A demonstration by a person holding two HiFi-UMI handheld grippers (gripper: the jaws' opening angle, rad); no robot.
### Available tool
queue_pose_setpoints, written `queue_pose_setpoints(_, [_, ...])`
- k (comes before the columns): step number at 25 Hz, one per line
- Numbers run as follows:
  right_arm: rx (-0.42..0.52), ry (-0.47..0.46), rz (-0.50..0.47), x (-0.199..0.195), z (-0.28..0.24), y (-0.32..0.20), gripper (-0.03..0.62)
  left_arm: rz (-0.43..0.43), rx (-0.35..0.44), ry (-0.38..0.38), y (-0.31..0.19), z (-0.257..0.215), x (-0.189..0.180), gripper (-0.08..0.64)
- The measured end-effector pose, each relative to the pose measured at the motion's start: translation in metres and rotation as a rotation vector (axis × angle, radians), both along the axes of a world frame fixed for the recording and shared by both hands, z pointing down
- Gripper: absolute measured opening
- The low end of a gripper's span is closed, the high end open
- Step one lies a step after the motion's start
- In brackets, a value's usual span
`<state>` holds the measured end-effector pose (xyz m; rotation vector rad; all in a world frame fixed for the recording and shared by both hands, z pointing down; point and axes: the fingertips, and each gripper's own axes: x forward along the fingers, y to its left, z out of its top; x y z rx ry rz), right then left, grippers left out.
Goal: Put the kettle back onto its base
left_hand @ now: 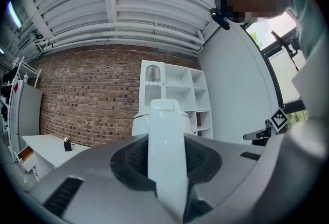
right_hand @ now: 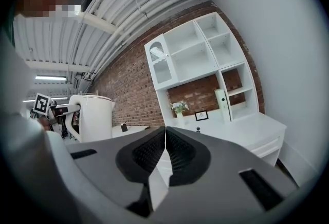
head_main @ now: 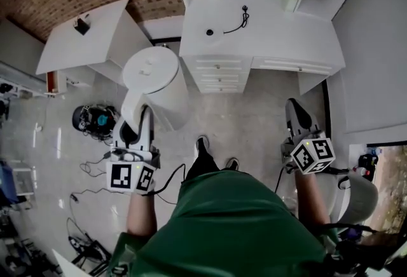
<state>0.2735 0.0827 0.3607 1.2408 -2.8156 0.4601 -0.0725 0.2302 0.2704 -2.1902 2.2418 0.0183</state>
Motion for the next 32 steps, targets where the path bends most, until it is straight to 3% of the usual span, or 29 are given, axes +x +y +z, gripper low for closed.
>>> queue_pose_setpoints(9, [-0.031, 0.026, 0.047, -0.011, 0.015, -0.068, 0.023, 0.02, -0.011, -0.011, -0.085, 0.018, -0.028, 0.118])
queue_pose_setpoints(13, [-0.039, 0.056, 0.073, -0.025, 0.017, -0.105, 0.023, 0.043, 0.024, 0.003, -0.137, 0.02, -0.052, 0.118])
queue_pose_setpoints(19, [-0.019, 0.087, 0.132, -0.058, 0.008, -0.166, 0.023, 0.099, 0.081, 0.008, -0.212, 0.018, -0.091, 0.118])
queue_pose_setpoints(24, [0.025, 0.112, 0.204, -0.093, -0.003, -0.216, 0.023, 0.137, 0.095, -0.047, -0.271, 0.022, -0.121, 0.118])
queue_pose_setpoints(32, [0.012, 0.16, 0.195, -0.152, -0.002, -0.26, 0.023, 0.201, 0.111, -0.041, -0.342, 0.041, -0.155, 0.118])
